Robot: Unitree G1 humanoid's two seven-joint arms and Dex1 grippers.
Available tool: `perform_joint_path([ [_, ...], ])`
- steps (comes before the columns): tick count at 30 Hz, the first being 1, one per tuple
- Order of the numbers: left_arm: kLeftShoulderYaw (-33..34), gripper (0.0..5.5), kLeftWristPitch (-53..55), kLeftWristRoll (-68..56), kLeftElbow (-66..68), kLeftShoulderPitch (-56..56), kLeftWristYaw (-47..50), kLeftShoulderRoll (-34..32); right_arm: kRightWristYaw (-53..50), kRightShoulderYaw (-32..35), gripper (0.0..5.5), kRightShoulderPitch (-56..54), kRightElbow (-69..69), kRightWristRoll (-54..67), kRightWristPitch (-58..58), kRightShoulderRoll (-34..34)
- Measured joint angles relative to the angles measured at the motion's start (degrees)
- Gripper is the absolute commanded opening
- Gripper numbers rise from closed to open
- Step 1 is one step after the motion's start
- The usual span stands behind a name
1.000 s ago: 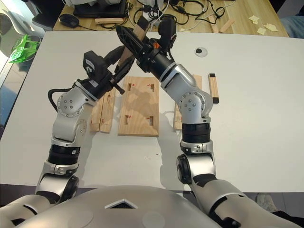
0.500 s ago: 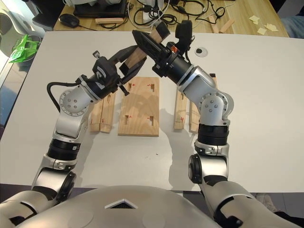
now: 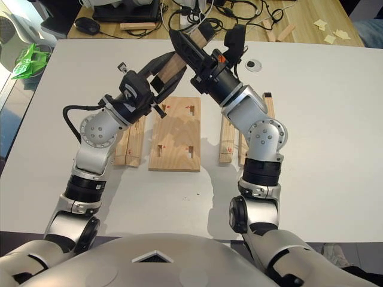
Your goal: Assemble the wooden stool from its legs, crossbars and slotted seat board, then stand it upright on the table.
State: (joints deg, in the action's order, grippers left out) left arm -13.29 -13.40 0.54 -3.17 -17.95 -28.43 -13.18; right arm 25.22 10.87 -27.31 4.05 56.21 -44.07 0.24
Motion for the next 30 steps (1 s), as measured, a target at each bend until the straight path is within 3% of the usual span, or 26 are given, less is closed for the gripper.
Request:
perform_joint_path([
  [11,4.69,3.27,-0.28,5.71,1.71,-1.19,9.63,0.8,-4.0,5.18,0.38,-3.06,2.06,-0.33,8.29,-1.37],
  [14,11.75,3.73,-0.12,5.99,1.47,-0.28,16.61,-0.09,-8.57,8.29,0.38,-2.48,0.22,-3.91,11.16,-4.59],
  [20,21.37,3.77,9.5,-0.63,4.46,2.18,22.69,1.31,-15.88,9.2,0.38,6.27,3.01,-10.75,12.08,-7.78],
  [25,24.73,3.77,12.45,-6.79,5.89,3.3,24.5,4.43,-22.38,11.3,0.38,14.17,8.07,-16.55,11.99,-10.3],
  [30,25.13,3.77,12.67,-7.32,6.66,5.0,25.31,4.79,-27.04,7.98,0.38,20.32,12.64,-26.36,13.18,-10.79],
])
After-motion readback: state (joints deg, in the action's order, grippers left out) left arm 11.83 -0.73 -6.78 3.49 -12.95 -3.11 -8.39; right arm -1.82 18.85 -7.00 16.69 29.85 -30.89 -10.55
